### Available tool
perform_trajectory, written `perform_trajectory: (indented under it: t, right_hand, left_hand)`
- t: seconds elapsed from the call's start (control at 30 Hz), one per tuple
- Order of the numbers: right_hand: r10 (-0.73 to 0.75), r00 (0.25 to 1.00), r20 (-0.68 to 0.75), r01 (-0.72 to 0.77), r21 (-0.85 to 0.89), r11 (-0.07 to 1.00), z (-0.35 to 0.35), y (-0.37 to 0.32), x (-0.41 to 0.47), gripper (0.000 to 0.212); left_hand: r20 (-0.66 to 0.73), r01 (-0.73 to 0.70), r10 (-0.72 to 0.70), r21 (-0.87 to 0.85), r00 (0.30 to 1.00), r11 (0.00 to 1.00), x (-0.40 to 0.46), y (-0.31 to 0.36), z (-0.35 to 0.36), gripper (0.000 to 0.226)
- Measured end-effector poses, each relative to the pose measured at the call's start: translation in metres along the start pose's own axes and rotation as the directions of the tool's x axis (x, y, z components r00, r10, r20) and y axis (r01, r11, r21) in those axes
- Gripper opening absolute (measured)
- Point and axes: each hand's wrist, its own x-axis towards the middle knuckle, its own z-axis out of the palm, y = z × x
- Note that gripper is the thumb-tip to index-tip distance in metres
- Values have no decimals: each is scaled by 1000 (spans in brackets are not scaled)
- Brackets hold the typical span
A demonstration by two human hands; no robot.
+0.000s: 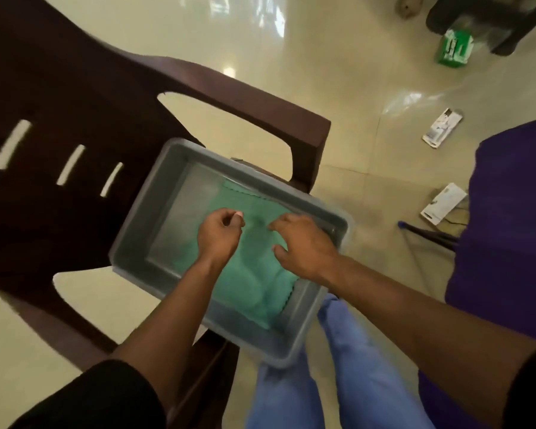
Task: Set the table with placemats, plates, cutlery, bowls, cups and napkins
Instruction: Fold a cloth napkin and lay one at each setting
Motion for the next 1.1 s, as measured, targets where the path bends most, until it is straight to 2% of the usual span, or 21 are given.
perform_trajectory:
  t: [0.1, 0.2, 0.33, 0.43, 0.57, 0.7, 0.83, 0.93, 1.03, 1.1]
  right_hand:
    - [-42, 999, 9, 43, -60, 997, 14, 9, 53, 45]
    - [-38, 999, 27, 41, -118, 992, 27, 18, 80, 44]
    - [-73, 997, 19, 75, -165, 983, 39, 24, 102, 35]
    - [-104, 993, 47, 112, -198, 974, 48, 30, 115, 34]
    - [-130, 991, 39, 136, -222, 965, 53, 32, 121, 33]
    - [-135, 989, 54, 143, -214, 966, 56, 35, 124, 33]
    - [-88, 996, -31, 87, -47, 995, 53, 29, 126, 35]
    - [-80, 991, -105, 80, 0, 997, 49, 18, 123, 56]
    - [-60, 997, -38, 57, -74, 996, 42, 9, 125, 85]
    - [-42, 999, 18, 44, -118, 992, 39, 6, 126, 82]
  left_hand:
    - [-92, 44, -43, 5, 995, 999, 60, -6, 4, 36]
    - [-151, 49, -40, 62, 988, 997, 89, -6, 10, 27]
    - [-230, -12, 70, 246, 971, 969, 113, 1, 16, 25]
    - [-227, -84, 176, 367, 958, 926, 131, -2, 23, 30]
    - [-273, -103, 216, 374, 938, 922, 145, -10, 26, 28]
    - [-240, -139, 247, 393, 939, 909, 145, -21, 29, 24]
    - [-211, -183, 285, 401, 935, 898, 126, -30, 24, 14]
    - [-115, -335, 408, 396, 906, 855, 91, -28, 14, 8]
    - [-32, -396, 425, 306, 904, 866, 57, -20, 1, 8]
    - [21, -424, 427, 172, 904, 889, 41, -19, -10, 4]
